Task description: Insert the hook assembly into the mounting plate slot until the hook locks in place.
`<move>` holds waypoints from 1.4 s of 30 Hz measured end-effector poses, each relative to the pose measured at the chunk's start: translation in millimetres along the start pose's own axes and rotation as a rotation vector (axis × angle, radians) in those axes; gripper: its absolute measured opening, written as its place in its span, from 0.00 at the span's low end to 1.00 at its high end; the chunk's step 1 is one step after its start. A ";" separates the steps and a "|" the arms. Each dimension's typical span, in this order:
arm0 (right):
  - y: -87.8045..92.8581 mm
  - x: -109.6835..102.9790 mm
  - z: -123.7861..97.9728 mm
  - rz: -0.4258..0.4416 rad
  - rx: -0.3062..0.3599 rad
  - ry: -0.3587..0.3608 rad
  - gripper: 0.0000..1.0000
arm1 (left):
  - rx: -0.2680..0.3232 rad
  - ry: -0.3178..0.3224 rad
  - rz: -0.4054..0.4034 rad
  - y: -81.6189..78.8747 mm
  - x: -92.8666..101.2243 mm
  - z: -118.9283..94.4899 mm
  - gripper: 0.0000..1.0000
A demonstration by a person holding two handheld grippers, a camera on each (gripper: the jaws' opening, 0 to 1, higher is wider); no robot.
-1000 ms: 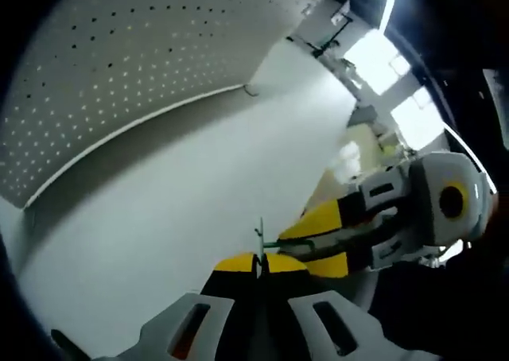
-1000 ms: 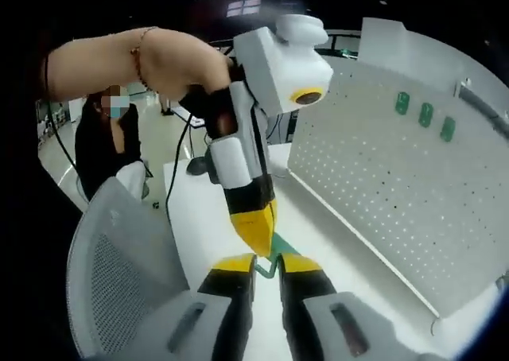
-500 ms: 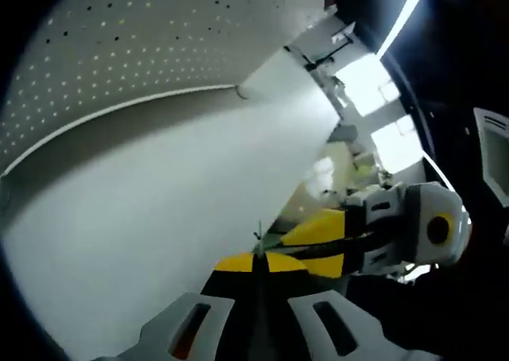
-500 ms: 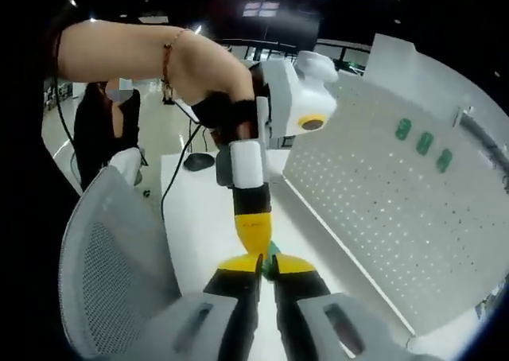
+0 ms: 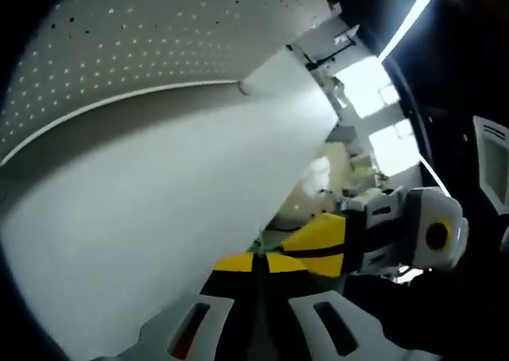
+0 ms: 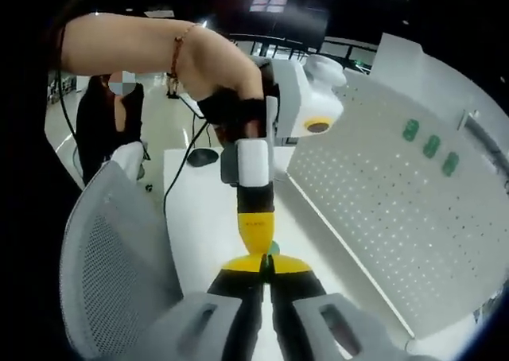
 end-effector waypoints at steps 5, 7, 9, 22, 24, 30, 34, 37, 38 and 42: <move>0.7 0.3 -1.2 0.036 -0.009 0.013 0.00 | 0.024 0.001 0.042 0.2 1.7 0.8 0.03; 1.6 4.1 -3.6 0.078 -0.001 0.031 0.00 | 0.057 0.008 0.082 -1.8 3.2 1.6 0.04; 2.6 7.4 -6.0 0.128 0.014 0.035 0.00 | 0.061 0.010 0.096 -2.5 5.1 1.2 0.05; 16.1 30.9 -18.4 0.420 0.093 0.152 0.00 | 0.268 -0.076 0.301 -13.9 13.7 -8.4 0.38; 17.0 37.2 -21.3 0.513 0.134 0.170 0.00 | 0.280 -0.089 0.286 -12.7 14.3 -9.7 0.43; 12.7 53.5 -28.7 0.734 0.262 0.218 0.00 | 0.407 -0.171 0.294 -12.7 16.5 -17.0 0.50; 4.1 57.7 -29.3 0.901 0.377 0.202 0.00 | 0.515 -0.218 0.307 -11.0 21.6 -24.9 0.49; -4.9 56.4 -29.4 0.980 0.452 0.191 0.00 | 0.587 -0.243 0.328 -10.1 24.4 -30.0 0.41; -8.0 55.8 -29.1 0.986 0.472 0.184 0.00 | 0.617 -0.244 0.321 -9.8 25.4 -31.7 0.37; -18.8 51.7 -27.1 0.971 0.488 0.172 0.00 | 0.691 -0.259 0.285 -6.1 25.2 -40.5 0.27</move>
Point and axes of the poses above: the point that each gripper's makers call its tool centre point, and the gripper's own axes: z roughly forward along the fingers, x roughly to its right, y roughly out of its underside, the point moved 9 cm from there along -z, roughly backward along the fingers, and after that the axes turned 5 degrees about -y, right-handed, at the moved point
